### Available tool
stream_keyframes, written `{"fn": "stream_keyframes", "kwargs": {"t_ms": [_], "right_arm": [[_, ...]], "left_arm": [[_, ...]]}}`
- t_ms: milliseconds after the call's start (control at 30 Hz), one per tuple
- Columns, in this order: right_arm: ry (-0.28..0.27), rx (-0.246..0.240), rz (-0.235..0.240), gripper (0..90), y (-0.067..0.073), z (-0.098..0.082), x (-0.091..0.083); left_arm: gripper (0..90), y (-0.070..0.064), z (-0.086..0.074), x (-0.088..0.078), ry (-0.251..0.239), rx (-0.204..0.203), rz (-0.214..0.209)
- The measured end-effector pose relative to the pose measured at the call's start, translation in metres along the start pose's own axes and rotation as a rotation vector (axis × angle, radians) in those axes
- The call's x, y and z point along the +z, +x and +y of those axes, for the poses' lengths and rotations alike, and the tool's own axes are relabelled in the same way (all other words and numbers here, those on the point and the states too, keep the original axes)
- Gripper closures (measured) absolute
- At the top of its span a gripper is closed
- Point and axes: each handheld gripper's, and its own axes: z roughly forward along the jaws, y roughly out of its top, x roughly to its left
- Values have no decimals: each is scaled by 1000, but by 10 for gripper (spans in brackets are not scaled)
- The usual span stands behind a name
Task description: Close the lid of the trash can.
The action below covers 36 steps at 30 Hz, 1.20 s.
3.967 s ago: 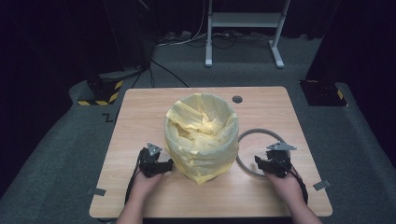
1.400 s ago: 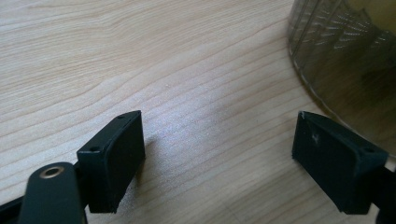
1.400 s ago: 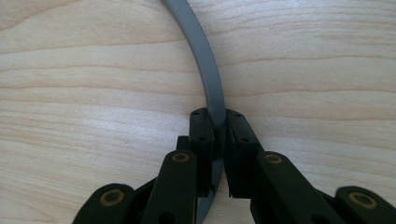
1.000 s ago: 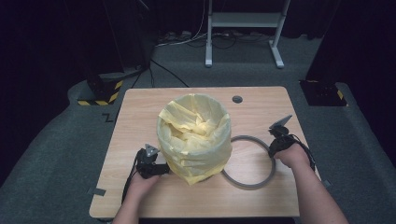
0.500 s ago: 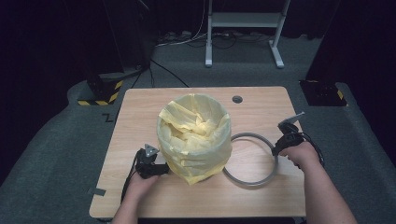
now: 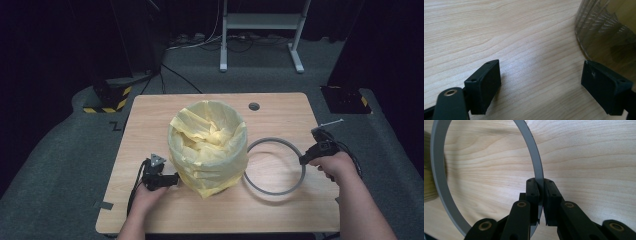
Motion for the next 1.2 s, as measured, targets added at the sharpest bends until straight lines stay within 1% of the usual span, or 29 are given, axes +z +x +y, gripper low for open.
{"fn": "stream_keyframes", "kwargs": {"t_ms": [100, 200, 367, 533, 800, 833, 967, 1167, 1200], "right_arm": [[-8, -3, 12, 842, 1, -2, -13], [-21, -1, 19, 842, 1, -3, -27], [-29, -8, 22, 842, 3, -6, -46], [-35, -19, 21, 842, 8, -7, -60], [-27, -26, 32, 842, 15, -6, -72], [-30, -31, 35, 842, 16, -6, -74], [-35, -37, 38, 842, 21, -5, -81], [-41, -48, 39, 842, 29, -4, -89], [-42, -50, 37, 842, 29, -4, -90]], "left_arm": [[161, 0, 0, -1, -6, 6, 0], [161, 1, 0, -2, -7, 3, -1], [157, 4, 0, -3, -14, -12, 6], [157, 6, 0, -6, -29, -29, 16], [156, 8, 1, -9, -57, -31, 33], [156, 9, 1, -9, -66, -39, 36], [156, 10, 1, -12, -87, -47, 48], [156, 11, 1, -12, -79, -40, 39], [156, 10, 1, -11, -80, -46, 36]]}}
